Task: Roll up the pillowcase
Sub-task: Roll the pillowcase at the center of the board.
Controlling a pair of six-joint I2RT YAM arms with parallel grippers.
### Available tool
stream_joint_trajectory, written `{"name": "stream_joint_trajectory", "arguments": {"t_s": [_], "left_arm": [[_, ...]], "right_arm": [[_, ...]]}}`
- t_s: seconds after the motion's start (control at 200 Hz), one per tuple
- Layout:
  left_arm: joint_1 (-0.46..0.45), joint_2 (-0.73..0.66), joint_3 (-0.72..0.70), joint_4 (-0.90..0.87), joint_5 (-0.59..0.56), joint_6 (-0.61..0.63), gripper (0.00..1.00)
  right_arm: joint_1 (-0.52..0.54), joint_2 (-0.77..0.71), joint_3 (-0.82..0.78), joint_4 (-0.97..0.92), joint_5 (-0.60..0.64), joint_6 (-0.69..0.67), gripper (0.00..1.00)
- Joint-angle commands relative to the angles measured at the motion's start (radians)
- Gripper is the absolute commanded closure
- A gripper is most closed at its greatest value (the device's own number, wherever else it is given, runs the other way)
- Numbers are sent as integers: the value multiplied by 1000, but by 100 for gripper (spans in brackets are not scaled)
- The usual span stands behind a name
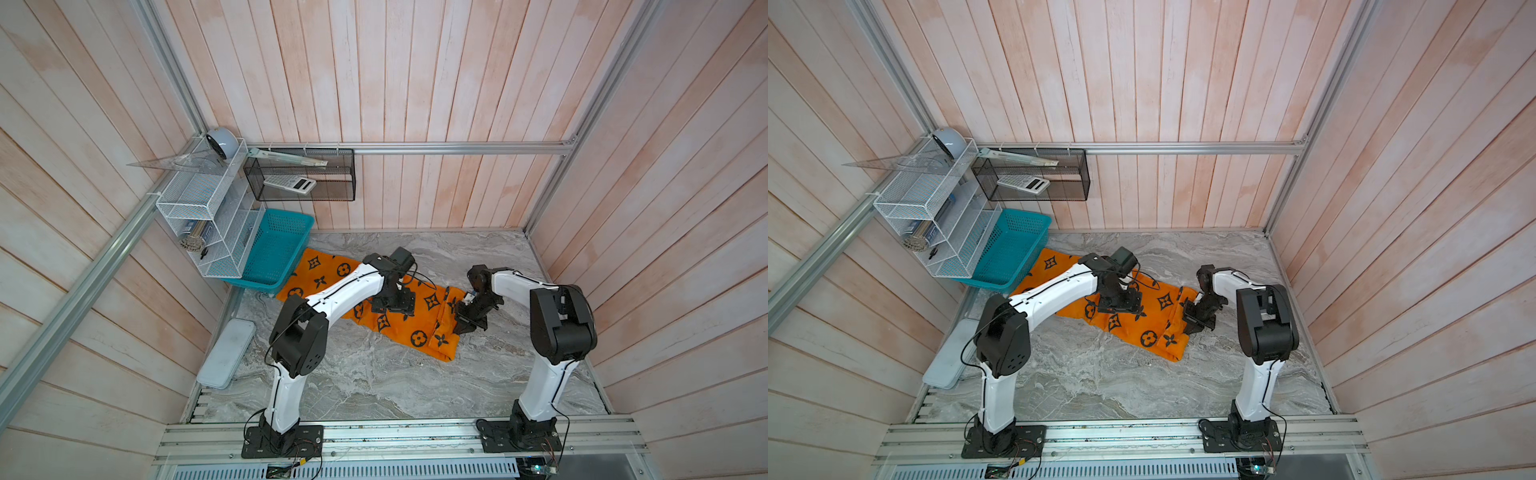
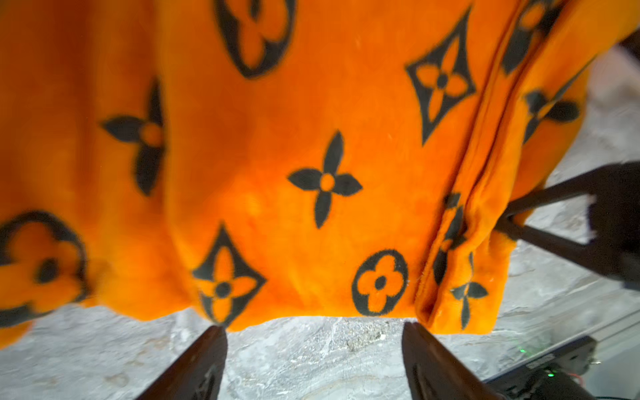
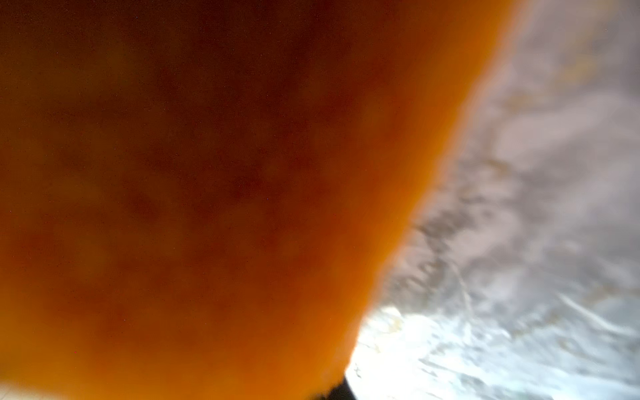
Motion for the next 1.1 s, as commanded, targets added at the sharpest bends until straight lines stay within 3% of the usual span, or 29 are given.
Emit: {"name": "stream_joint_trajectory", "arguments": {"t_s": [0.0,0.18,0.375,0.66,1.095], "left_arm": [[22,-21,10,0,17,3,15],[31,-18,-57,35,21,9,15],[63,20,-118,77,55,15,15],[112,31,-117,64,79,59,15],[132,-2,-152,76,105,73,15]], "right_arm": [[-36,-60,-28,-101,143,25,100],[-60,-133,-19,-219,264,-6,100],[-7,-90,108,-310,323,-22,100],[165,23,265,-383,314,14,100],[306,237,564,-439,228,65,98]]}}
